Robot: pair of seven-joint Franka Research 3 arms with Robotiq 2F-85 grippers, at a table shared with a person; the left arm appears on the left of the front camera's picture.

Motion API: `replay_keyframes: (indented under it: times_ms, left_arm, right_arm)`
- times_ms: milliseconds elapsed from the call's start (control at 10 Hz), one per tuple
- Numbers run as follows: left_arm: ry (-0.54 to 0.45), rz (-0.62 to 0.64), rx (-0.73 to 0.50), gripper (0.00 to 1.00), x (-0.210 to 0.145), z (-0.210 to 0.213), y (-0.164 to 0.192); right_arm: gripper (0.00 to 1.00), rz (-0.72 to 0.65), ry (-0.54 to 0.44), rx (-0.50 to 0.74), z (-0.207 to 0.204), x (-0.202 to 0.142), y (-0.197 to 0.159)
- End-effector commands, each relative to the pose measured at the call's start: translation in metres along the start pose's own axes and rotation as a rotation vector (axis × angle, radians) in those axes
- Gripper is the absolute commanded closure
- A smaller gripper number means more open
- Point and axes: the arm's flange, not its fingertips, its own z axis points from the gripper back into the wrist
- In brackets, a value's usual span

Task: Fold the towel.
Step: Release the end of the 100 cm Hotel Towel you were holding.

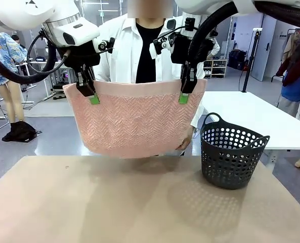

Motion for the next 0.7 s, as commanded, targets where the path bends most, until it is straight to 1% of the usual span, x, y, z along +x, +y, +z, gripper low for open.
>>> replay_keyframes:
  times_ms: [0, 600]
  left_arm:
    - [0.004, -0.005, 0.009, 1.00, -0.0004, 0.0027, 0.0021]
    - [0.004, -0.005, 0.009, 1.00, -0.0004, 0.0027, 0.0021]
  right_arm:
    - [1.00, 0.015, 0.003, 0.000, 0.0022, -0.0021, 0.0011]
    - [1.00, 0.015, 0.003, 0.000, 0.0022, -0.0021, 0.0011]
